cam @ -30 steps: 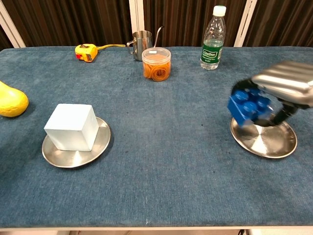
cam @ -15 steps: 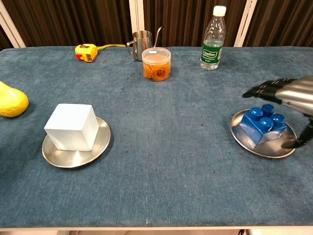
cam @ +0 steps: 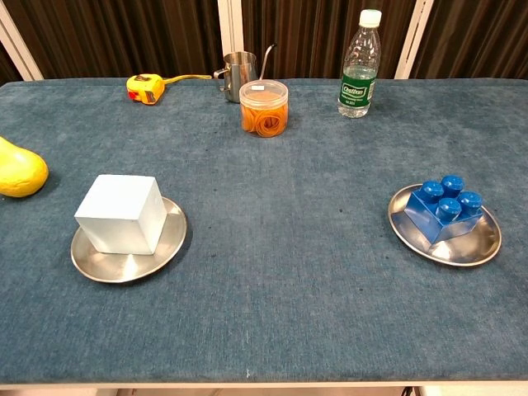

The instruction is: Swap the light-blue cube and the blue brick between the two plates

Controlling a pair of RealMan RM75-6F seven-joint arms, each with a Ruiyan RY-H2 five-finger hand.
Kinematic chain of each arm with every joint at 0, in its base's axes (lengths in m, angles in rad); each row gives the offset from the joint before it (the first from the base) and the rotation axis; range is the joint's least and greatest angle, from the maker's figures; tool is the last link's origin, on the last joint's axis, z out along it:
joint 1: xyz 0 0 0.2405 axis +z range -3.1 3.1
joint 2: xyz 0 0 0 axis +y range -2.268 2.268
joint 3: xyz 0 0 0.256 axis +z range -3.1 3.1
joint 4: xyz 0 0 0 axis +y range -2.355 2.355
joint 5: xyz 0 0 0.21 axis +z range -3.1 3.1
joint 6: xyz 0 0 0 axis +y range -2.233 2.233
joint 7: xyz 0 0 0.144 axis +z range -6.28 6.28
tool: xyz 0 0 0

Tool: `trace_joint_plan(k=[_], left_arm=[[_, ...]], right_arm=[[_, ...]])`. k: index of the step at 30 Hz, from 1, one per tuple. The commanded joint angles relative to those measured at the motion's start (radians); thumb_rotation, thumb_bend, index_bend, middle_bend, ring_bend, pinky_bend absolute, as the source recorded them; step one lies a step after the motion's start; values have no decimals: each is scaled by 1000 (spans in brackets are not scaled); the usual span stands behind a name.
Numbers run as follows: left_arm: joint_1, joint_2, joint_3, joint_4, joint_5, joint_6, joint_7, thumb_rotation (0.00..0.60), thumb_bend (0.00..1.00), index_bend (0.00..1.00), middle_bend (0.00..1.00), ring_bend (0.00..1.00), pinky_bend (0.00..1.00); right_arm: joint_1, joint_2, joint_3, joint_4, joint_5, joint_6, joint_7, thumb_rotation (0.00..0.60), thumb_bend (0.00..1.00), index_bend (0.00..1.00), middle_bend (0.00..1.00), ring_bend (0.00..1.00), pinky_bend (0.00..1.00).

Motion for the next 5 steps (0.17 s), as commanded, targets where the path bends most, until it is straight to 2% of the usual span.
trace_joint_plan(k=[1, 5], left_arm=[[45, -51, 14, 72, 81, 53, -36, 600, 64, 67, 0, 0, 49], [36, -48, 27, 70, 110, 21, -49, 600, 64, 67, 0, 0, 49]], right_arm=[[-63, 22, -5, 47, -24, 39, 96, 490, 131, 0, 0, 0, 0], [-68, 29, -2, 47, -56, 32, 112, 490, 131, 0, 0, 0, 0]])
